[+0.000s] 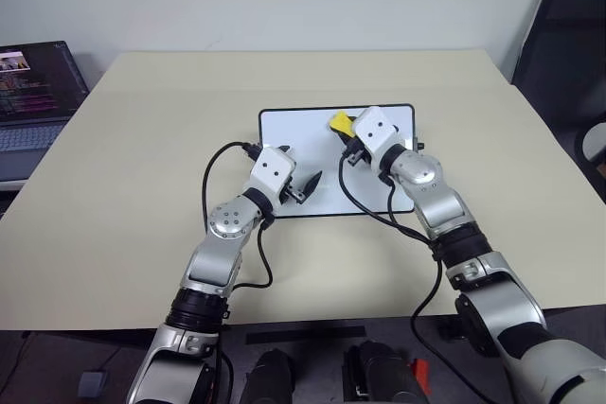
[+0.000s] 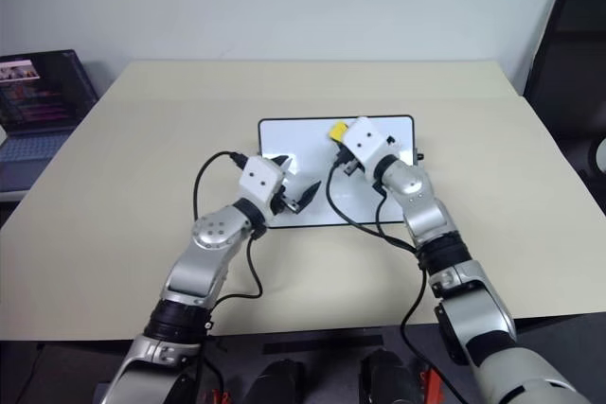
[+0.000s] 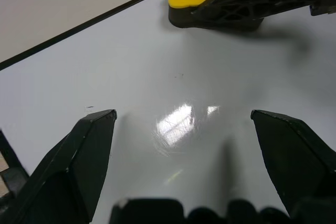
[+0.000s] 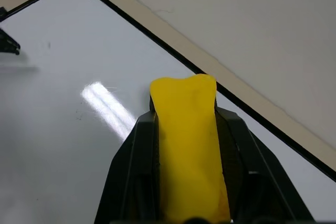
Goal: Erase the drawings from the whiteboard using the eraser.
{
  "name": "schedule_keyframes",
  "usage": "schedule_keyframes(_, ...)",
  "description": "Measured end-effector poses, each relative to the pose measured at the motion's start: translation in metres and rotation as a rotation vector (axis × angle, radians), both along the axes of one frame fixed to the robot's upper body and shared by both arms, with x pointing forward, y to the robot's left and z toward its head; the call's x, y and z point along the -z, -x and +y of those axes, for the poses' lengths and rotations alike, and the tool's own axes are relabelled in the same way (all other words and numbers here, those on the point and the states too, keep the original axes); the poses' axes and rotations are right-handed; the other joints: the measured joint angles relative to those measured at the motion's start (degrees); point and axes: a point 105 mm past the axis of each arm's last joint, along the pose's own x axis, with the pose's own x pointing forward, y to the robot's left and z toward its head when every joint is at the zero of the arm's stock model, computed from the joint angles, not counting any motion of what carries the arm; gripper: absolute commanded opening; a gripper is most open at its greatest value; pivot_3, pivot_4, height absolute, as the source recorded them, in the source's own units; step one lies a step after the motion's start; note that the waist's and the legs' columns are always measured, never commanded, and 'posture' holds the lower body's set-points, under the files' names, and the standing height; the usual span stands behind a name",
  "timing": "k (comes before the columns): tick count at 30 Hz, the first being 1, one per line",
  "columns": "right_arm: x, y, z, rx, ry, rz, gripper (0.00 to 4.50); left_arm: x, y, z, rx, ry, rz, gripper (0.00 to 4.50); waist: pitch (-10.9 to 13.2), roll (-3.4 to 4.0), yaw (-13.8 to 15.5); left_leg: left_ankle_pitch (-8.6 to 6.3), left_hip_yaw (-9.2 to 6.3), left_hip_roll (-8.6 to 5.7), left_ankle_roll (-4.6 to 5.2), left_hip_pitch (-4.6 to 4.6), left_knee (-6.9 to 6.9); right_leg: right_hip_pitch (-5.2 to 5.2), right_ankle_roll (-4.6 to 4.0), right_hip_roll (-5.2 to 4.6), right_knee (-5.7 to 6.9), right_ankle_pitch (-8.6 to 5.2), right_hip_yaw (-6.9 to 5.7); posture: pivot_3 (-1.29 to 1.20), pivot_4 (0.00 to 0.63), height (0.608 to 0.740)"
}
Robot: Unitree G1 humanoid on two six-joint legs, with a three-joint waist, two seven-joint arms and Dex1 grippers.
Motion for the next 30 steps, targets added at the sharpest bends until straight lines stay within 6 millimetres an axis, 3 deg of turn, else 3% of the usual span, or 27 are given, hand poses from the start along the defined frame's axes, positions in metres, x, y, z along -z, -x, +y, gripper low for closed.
schedule_keyframes(12,0.018,0.01,-0.029,0.037,0.071,0.044,1.13,0.0,0.0,0.001,-0.014,0.007,-0.004,4.5,0.0,-0.01,-0.08,0.01,0.0,-0.02,0.01,0.76,0.02,0.77,0.0,0.0,-0.11,-0.02,-0.03,0.0,0.15,0.74)
schedule_keyframes(23,0.022,0.023,-0.044,0.08,0.032,0.063,1.13,-0.001,-0.001,-0.003,-0.004,0.011,-0.007,4.5,0.0,-0.02,-0.05,0.0,0.01,-0.02,0.0,0.71,-0.03,0.76,0.02,-0.01,-0.21,-0.01,-0.01,0.0,0.15,0.74)
schedule_keyframes(30,0.033,0.047,-0.054,0.099,-0.072,0.151,1.13,0.0,0.0,-0.005,0.009,0.011,-0.002,4.5,0.0,-0.01,-0.11,0.0,-0.04,-0.01,0.0,0.27,-0.07,0.38,0.03,0.0,-0.28,-0.01,-0.05,0.0,0.15,0.74)
